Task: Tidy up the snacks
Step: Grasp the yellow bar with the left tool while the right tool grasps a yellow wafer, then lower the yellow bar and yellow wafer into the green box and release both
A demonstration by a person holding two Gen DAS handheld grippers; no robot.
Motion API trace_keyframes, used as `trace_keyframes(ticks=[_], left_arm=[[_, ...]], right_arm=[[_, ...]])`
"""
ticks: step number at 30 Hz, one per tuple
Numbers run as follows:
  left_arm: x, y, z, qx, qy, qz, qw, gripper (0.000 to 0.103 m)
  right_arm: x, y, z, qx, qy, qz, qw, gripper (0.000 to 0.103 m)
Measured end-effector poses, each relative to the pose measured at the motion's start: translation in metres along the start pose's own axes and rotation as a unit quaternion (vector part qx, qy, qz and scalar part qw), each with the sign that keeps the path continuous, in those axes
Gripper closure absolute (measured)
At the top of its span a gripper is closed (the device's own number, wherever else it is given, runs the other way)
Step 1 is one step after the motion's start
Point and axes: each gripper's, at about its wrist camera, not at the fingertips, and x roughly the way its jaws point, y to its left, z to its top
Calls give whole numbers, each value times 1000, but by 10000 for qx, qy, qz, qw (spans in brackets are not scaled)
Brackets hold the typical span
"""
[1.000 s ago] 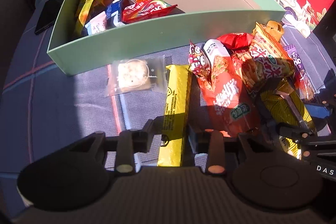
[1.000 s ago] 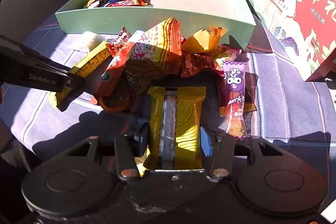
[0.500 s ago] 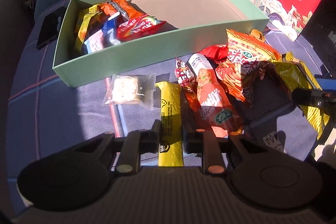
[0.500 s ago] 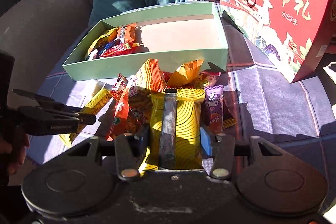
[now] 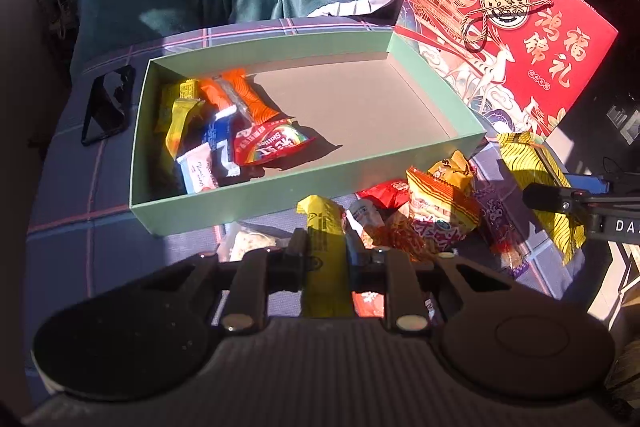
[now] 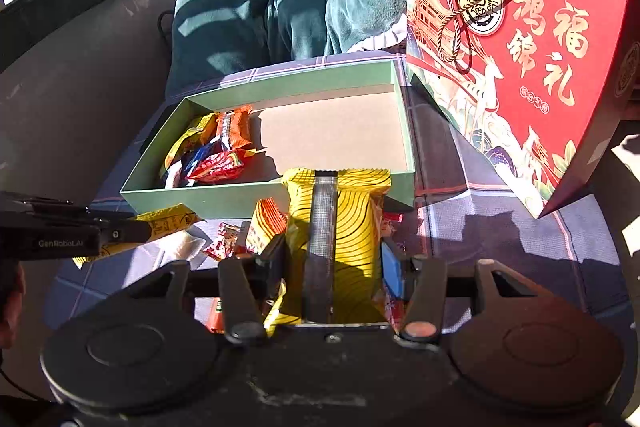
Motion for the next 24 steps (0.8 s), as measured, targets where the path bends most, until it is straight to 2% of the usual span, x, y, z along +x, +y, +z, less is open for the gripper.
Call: trace_keyframes(ticks=[8, 12, 16, 18, 19, 20, 21, 22, 24], left_arm=[[45, 12, -30, -89, 711, 36, 9974, 83], [68, 13, -43, 25, 1118, 98, 9937, 83], [80, 8, -43, 162, 1225, 214, 9921, 81], [85, 3, -39, 284, 1299, 212, 9909, 67], [87, 0, -37, 371, 1315, 260, 9903, 52], [89, -3, -37, 440, 1300, 304, 9901, 54], [88, -6, -35, 479, 1257, 283, 9905, 63], [86, -7, -34, 492, 1242, 285, 9906, 83], [78, -9, -29, 526, 1125, 280, 9919, 84]], right_arm=[[18, 1, -10, 85, 238, 41, 9997, 55], [22, 5, -12, 71, 272, 79, 9996, 54], [25, 2, -10, 75, 283, 71, 9995, 54], [25, 1, -10, 87, 287, 65, 9995, 54], [26, -1, -9, 96, 294, 63, 9995, 54], [27, -1, -9, 109, 293, 61, 9995, 54], [27, -2, -9, 119, 284, 55, 9995, 54], [27, -3, -8, 127, 266, 47, 9996, 54], [25, -4, -6, 147, 222, 26, 9996, 54]])
